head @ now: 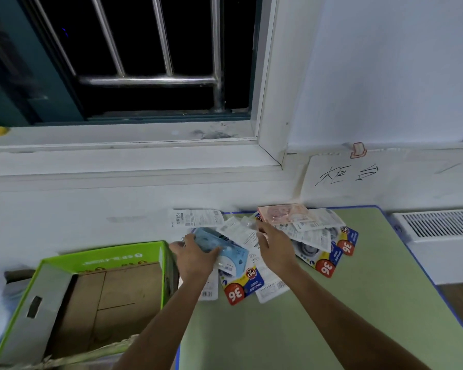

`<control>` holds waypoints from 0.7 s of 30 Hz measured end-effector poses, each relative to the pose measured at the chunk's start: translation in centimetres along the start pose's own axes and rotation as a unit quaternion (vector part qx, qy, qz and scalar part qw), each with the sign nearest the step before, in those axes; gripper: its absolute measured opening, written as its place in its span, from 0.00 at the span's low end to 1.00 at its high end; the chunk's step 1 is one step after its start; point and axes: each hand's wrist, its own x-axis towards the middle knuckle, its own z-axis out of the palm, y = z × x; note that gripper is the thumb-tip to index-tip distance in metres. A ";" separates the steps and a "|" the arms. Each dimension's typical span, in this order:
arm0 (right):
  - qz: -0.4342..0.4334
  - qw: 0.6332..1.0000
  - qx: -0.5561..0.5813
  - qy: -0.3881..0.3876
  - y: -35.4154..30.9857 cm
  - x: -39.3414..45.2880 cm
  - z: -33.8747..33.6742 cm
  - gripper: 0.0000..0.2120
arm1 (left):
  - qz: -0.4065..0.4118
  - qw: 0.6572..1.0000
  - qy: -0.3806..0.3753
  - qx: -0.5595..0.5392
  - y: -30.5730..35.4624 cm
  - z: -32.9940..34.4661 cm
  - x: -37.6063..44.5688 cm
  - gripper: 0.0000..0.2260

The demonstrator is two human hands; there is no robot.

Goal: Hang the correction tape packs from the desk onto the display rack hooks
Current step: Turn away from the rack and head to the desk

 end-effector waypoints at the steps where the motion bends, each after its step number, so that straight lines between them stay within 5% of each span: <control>1: 0.006 1.000 0.005 0.023 0.0 -0.1 -0.5 0.16 | 0.007 0.999 0.001 -0.045 0.3 0.1 -0.2 0.32; 9: 0.066 0.977 0.106 0.172 -0.2 -0.5 -5.0 0.09 | 0.067 0.978 0.037 -0.196 2.4 0.0 -2.0 0.26; 15: 0.107 0.941 0.266 0.181 -0.1 -1.4 -7.2 0.07 | 0.092 0.956 -0.003 -0.280 4.4 0.1 -3.5 0.33; 21: 0.081 0.900 0.384 0.190 1.1 -3.8 -8.4 0.08 | 0.014 0.915 -0.112 -0.389 7.2 1.4 -4.5 0.07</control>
